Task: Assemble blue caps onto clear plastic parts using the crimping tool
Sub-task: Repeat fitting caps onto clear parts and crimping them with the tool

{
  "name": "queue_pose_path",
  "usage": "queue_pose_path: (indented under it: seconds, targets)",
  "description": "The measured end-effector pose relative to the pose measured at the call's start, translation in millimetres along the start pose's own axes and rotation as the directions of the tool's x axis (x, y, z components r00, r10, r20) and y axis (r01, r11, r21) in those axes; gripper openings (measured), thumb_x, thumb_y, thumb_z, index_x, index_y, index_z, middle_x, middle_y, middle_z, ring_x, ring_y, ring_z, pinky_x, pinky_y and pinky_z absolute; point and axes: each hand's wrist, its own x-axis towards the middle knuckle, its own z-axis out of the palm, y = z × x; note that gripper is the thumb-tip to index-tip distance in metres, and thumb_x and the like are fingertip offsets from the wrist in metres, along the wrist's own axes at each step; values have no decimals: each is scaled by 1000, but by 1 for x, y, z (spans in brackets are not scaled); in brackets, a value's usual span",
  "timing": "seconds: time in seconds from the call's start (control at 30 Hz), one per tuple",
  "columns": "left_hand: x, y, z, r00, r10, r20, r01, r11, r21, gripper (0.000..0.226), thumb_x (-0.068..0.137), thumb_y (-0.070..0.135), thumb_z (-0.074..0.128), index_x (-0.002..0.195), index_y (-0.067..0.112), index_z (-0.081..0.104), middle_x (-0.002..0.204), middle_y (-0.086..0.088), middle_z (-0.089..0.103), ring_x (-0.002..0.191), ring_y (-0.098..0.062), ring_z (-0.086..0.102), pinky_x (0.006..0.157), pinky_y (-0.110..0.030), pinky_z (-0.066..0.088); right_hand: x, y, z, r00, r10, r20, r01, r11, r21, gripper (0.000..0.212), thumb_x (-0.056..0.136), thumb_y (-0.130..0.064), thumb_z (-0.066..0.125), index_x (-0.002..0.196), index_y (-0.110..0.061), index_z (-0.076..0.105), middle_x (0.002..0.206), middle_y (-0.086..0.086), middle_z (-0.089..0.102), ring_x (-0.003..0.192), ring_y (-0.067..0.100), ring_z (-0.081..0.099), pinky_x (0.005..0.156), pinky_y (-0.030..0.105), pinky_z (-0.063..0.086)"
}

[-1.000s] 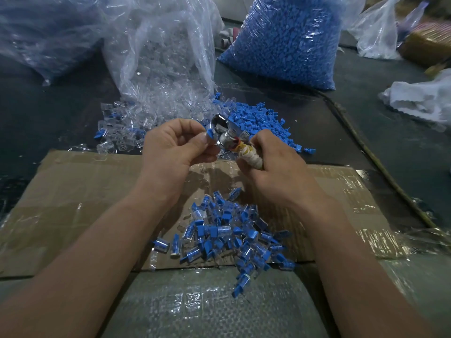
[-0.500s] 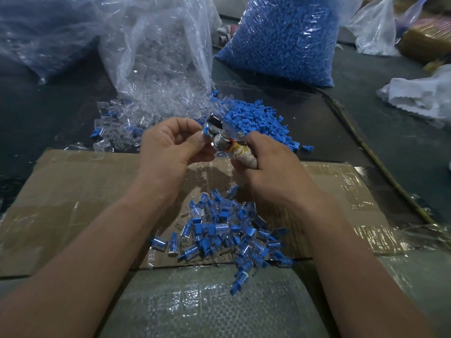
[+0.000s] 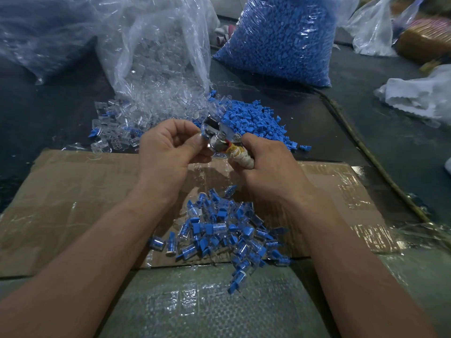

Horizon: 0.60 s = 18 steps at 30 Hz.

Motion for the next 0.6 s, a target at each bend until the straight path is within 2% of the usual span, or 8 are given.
queue_pose_path:
  seconds: [0.3,0.47,0.6]
  targets:
    - [-1,1,-1,1000,28,-13,-27,997,66,16,81,-3,60,76,12,58,65,2,65,58,-10,66,55,-18,53,0,-2,2,1000,-7,-10,7,999,38,19,84,-31,59,77,-25,42,68,-15,44,63,1,41,53,21,27]
    - [-2,4,0,999,19,-32,-17,998,58,15,81,-2,60,76,12,58,68,-3,64,57,-10,64,55,-18,53,2,0,6,998,-18,-59,20,999,32,19,84,-28,59,76,-24,42,67,-12,45,65,13,45,54,26,28]
    - [-1,4,0,999,-11,-32,13,999,46,15,81,-3,60,77,11,59,65,0,65,58,-10,65,57,-18,54,3,4,7,997,-37,-73,37,999,-1,19,84,-28,60,81,-26,40,70,-17,39,64,6,39,54,21,25]
